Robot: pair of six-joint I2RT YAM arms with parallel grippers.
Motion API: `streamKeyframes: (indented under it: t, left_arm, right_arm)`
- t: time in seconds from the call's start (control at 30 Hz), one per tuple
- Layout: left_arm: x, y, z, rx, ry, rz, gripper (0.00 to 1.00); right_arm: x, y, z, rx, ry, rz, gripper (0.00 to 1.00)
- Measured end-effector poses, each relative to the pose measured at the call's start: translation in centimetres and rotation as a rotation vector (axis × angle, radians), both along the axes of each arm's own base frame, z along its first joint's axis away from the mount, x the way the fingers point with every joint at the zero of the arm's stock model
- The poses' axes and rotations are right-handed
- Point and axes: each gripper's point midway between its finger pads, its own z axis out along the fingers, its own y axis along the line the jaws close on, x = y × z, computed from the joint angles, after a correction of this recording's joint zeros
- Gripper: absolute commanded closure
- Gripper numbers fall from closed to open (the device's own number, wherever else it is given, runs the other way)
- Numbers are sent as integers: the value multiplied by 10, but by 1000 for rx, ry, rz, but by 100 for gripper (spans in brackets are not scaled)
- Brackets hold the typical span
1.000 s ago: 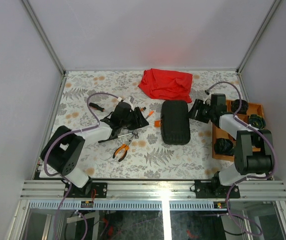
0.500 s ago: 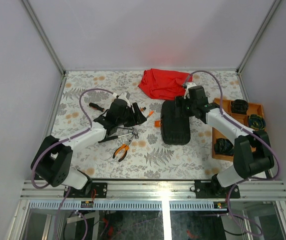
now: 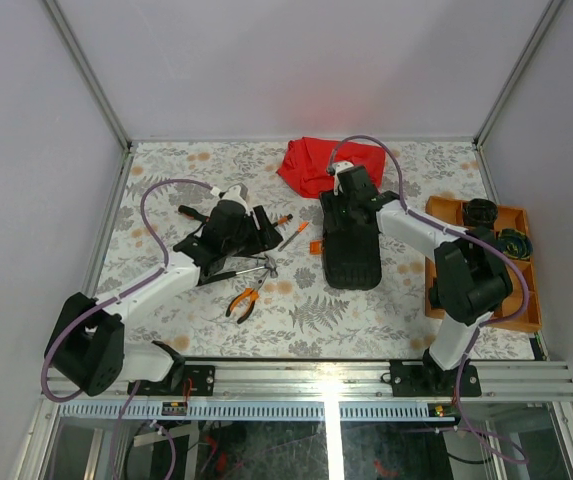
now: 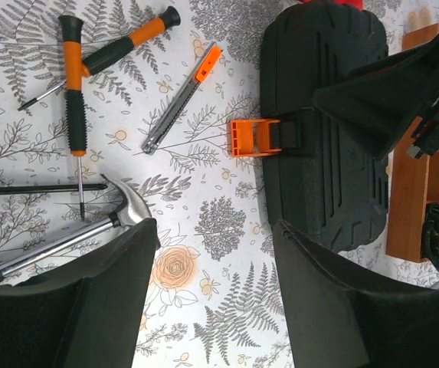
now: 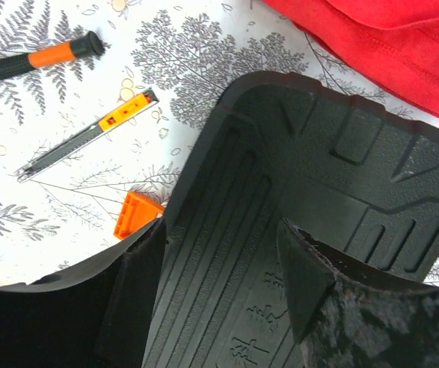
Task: Sort the tools into containers
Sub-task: Open the storage box at the center of the board.
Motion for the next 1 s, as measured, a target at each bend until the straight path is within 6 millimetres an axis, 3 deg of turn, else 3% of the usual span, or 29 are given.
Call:
streamKeyframes:
  t: [0.5,0.83,1.0]
  left_arm:
    - [-5,8,-11,30,32,21,39]
    - [-11,13,-25,50,57,33,39]
    - [-13,14,-29,54,65,30,38]
  right_arm:
    - [-10,11,-3,-97,-11,94,47]
    - [-27,22,-8,-171,-23,247,56]
    - [-48,27,-7,-161,-15,329,59]
